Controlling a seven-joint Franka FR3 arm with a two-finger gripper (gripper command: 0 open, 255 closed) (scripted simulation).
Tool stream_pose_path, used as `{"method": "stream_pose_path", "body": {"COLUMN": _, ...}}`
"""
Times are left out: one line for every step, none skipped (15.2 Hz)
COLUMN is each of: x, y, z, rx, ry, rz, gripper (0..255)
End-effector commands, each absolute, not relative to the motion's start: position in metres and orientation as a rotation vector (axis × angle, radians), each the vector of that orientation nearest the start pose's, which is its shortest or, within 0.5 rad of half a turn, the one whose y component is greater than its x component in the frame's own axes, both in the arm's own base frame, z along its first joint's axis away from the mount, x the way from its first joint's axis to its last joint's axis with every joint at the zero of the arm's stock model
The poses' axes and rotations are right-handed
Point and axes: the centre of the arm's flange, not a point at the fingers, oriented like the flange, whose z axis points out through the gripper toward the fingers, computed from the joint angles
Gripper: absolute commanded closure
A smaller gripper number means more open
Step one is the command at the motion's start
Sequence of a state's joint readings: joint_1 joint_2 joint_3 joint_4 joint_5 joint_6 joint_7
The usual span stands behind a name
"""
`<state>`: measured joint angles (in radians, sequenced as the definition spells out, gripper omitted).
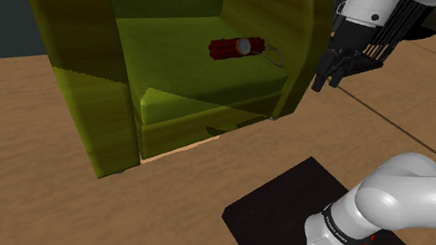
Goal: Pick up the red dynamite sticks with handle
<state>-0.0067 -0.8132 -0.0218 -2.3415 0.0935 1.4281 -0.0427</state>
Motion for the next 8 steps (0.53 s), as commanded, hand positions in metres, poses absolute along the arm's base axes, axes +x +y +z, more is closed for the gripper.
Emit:
{"method": "stream_pose_path", "body": {"x": 0.284, "y": 0.001, "z": 0.594, "rx": -3.026, "ry": -0.046, "rz": 0.146, "gripper": 0}}
{"method": "stream_pose_path", "body": {"x": 0.295, "y": -0.004, "z": 0.591, "rx": -3.028, "ry": -0.046, "rz": 0.139, "gripper": 0}}
{"method": "stream_pose_path", "body": {"x": 0.307, "y": -0.008, "z": 0.588, "rx": -3.03, "ry": -0.046, "rz": 0.132, "gripper": 0}}
{"method": "stream_pose_path", "body": {"x": 0.318, "y": -0.013, "z": 0.586, "rx": -3.032, "ry": -0.046, "rz": 0.126, "gripper": 0}}
{"method": "stream_pose_path", "body": {"x": 0.329, "y": -0.018, "z": 0.583, "rx": -3.034, "ry": -0.046, "rz": 0.119, "gripper": 0}}
{"method": "stream_pose_path", "body": {"x": 0.34, "y": -0.022, "z": 0.58, "rx": -3.036, "ry": -0.046, "rz": 0.112, "gripper": 0}}
{"method": "stream_pose_path", "body": {"x": 0.351, "y": -0.027, "z": 0.577, "rx": -3.038, "ry": -0.045, "rz": 0.105, "gripper": 0}}
{"method": "stream_pose_path", "body": {"x": 0.363, "y": -0.032, "z": 0.575, "rx": -3.04, "ry": -0.045, "rz": 0.098, "gripper": 0}}
